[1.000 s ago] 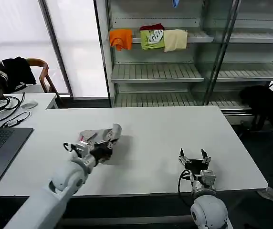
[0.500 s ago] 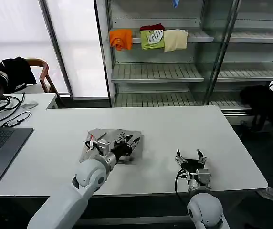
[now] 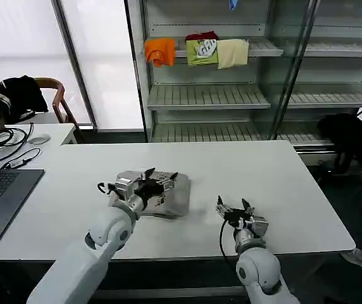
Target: Fold and organize the clothes.
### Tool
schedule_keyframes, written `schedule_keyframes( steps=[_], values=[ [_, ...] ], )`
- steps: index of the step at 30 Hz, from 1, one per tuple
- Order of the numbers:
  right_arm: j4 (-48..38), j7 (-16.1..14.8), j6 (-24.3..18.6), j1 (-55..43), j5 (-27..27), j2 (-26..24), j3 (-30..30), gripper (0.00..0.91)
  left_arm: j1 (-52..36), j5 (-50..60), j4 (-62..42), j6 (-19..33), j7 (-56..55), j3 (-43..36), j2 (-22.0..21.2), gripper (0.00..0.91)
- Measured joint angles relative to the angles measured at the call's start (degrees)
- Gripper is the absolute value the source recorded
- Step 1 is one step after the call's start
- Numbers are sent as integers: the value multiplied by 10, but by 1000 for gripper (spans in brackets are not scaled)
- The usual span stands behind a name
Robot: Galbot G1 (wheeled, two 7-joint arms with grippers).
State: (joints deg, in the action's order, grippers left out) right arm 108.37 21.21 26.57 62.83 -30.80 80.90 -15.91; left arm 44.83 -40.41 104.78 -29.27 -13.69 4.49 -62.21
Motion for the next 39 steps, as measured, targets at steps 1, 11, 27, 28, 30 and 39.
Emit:
schedule_keyframes(
  steps=[1, 11, 27, 28, 30, 39],
  values=[
    [-3, 4, 2, -7, -17, 3, 4, 907, 4, 2, 4, -1, -3, 6, 4, 907],
    [-41, 49, 22, -76, -110, 41, 51, 907, 52, 14, 36, -3, -19, 78, 40, 907],
    [-106, 84, 27, -124, -127, 88, 103, 746, 118, 20, 47, -2, -24, 155, 56, 907],
    [-108, 85, 27, -125, -126, 89, 104, 645, 121, 20, 47, -2, -23, 158, 57, 907],
    [-113, 86, 26, -127, -124, 90, 106, 373, 127, 20, 47, -2, -23, 164, 58, 907],
    [-126, 96, 25, -131, -112, 97, 110, 0, 150, 18, 58, -1, -21, 183, 57, 907]
  ],
)
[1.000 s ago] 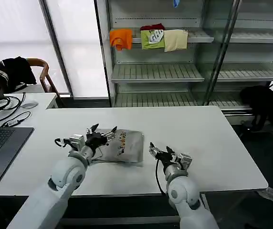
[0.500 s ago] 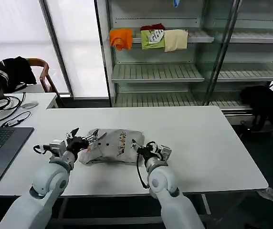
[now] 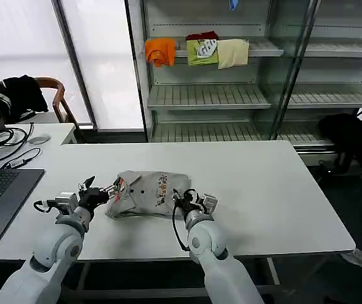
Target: Fold and organize the clothes.
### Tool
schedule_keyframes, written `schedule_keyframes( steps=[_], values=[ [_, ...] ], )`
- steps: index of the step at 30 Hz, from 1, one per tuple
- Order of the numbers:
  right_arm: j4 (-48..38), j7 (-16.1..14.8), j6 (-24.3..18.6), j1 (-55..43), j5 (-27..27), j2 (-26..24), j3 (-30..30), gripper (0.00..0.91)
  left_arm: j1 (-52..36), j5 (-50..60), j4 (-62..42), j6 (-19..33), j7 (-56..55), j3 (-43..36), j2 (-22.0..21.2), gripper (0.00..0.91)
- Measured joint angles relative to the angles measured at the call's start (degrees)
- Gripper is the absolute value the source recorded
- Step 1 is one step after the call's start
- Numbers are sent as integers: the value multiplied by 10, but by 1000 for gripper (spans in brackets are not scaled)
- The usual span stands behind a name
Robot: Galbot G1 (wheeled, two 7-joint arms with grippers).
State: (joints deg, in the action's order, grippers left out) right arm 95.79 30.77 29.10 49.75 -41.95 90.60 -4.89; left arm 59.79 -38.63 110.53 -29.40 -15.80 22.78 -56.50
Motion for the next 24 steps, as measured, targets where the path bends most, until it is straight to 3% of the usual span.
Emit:
schedule_keyframes(
  steps=[16, 24],
  values=[
    [7, 1, -2, 11, 16, -20, 5, 0, 17, 0, 6, 0, 0, 8, -3, 907],
    [27, -16, 12, 2, 18, -72, -4, 0, 16, -3, 12, -1, 0, 11, -6, 907]
  ],
)
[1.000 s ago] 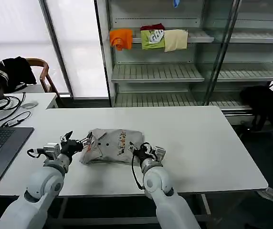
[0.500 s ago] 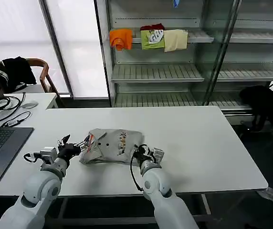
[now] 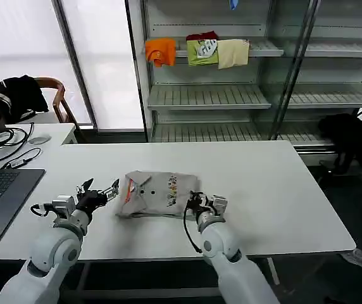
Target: Fold and organize the clothes.
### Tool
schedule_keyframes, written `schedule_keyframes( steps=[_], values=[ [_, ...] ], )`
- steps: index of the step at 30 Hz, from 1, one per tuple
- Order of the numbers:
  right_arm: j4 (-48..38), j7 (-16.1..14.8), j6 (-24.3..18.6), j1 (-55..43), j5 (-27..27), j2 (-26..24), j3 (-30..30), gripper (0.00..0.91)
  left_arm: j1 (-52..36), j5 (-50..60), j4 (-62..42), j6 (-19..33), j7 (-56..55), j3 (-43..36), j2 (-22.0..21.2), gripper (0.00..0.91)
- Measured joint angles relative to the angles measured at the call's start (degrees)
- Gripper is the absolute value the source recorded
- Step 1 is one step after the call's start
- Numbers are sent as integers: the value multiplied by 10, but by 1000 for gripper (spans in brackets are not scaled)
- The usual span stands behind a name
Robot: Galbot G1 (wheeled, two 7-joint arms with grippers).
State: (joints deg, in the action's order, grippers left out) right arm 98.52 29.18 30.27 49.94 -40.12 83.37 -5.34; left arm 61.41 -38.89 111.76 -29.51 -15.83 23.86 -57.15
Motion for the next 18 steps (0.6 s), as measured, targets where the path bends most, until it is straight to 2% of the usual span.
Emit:
schedule_keyframes(
  steps=[11, 12, 13, 14, 18],
  values=[
    [-3, -35, 7, -11, 7, -103, -27, 0, -5, 6, 2, -3, -2, -11, -13, 907],
    [-5, -38, 6, -12, 10, -110, -30, 50, -4, 6, 3, -3, -2, -12, -14, 907],
    [-7, -40, 6, -12, 12, -117, -32, 252, -3, 7, 4, -3, -2, -13, -16, 907],
    [-9, -44, 6, -12, 15, -124, -35, 907, -2, 7, 4, -3, -2, -14, -17, 907],
    [-9, -56, 9, -7, 26, -148, -47, 907, 1, 8, 8, -4, -2, -14, -21, 907]
  ],
)
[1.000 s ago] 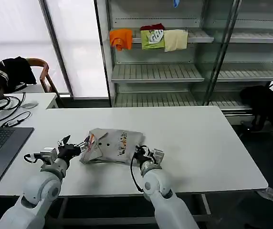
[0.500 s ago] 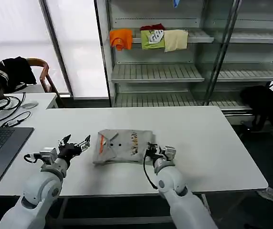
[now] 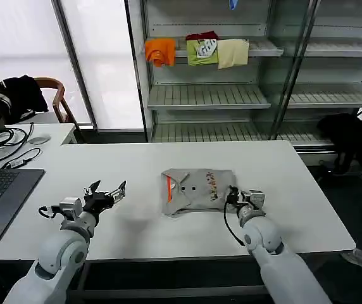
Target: Fold and organize the clothes.
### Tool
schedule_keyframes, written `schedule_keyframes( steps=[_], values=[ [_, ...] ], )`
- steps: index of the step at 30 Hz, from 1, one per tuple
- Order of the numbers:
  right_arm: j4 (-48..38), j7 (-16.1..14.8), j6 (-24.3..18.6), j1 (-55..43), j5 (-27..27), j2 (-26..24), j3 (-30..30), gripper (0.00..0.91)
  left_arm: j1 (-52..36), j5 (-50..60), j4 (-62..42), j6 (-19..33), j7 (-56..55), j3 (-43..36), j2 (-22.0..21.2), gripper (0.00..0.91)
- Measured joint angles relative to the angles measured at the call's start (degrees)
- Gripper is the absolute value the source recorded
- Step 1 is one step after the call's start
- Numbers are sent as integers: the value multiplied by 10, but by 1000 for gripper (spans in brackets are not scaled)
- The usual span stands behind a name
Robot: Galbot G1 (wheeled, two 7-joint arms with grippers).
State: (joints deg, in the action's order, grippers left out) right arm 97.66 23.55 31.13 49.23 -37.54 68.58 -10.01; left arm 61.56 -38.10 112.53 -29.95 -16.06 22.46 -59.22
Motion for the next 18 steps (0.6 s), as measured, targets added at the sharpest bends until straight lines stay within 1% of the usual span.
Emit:
schedule_keyframes(
  steps=[5, 10, 14, 18],
  values=[
    [17, -10, -1, 13, 19, -12, -14, 907, 6, 0, 5, 0, 1, 3, -7, 907],
    [65, -14, -4, 39, 47, -10, -23, 907, 13, 1, 9, 0, 4, 1, -15, 907],
    [112, -9, 0, 65, 65, 2, -20, 907, 17, 1, 13, 0, 5, 0, -17, 907],
    [144, 3, 7, 90, 76, 18, -12, 907, 24, 1, 21, 1, 8, 4, -18, 907]
  ],
)
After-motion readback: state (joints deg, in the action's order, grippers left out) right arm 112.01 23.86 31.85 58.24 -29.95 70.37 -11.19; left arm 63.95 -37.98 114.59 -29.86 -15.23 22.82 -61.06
